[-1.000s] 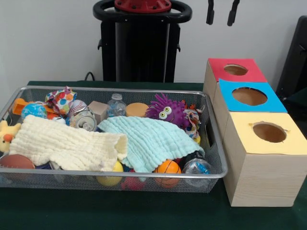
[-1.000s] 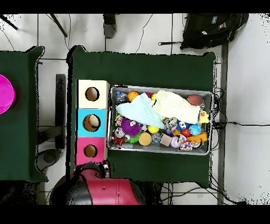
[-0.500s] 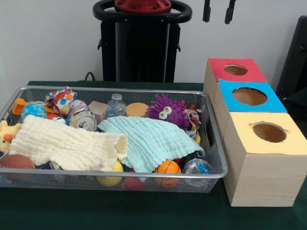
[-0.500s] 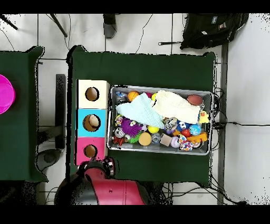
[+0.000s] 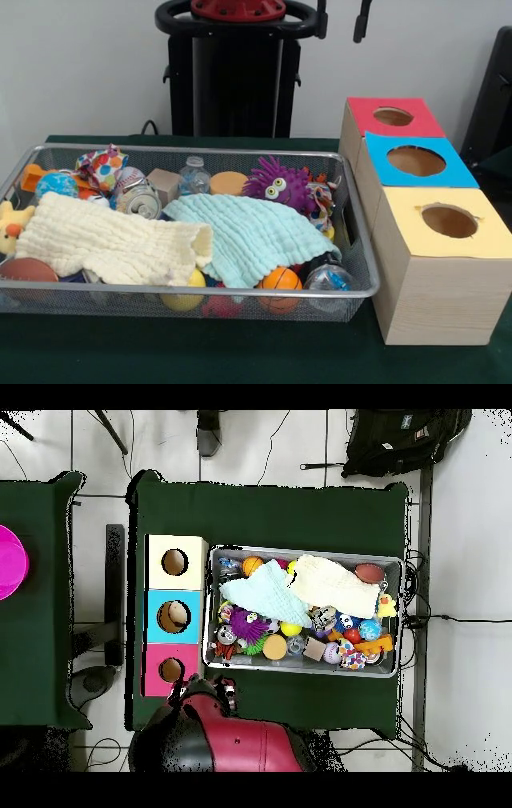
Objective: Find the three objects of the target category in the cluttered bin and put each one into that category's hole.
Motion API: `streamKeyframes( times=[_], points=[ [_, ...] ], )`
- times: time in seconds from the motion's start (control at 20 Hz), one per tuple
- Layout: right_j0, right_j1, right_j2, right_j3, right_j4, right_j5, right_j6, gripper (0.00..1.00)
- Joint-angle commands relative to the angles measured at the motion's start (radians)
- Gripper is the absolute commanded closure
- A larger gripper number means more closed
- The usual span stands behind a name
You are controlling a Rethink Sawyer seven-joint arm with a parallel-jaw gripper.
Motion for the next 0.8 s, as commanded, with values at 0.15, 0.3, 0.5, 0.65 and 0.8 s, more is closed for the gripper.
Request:
streamKeyframes(
  times=[0.15, 0.3, 0.5, 0.65, 0.8],
  points=[
    [-0.073, 0.057, 0.103, 0.017, -0.044, -0.078, 0.007, 0.00],
    [-0.099, 0.072, 0.124, 0.031, -0.057, -0.104, -0.005, 0.00],
    [-0.136, 0.096, 0.156, 0.026, -0.083, -0.121, -0.025, 0.00],
    [-0.164, 0.111, 0.182, 0.030, -0.095, -0.135, -0.031, 0.00],
    [-0.193, 0.123, 0.208, 0.046, -0.115, -0.154, -0.034, 0.00]
  ],
)
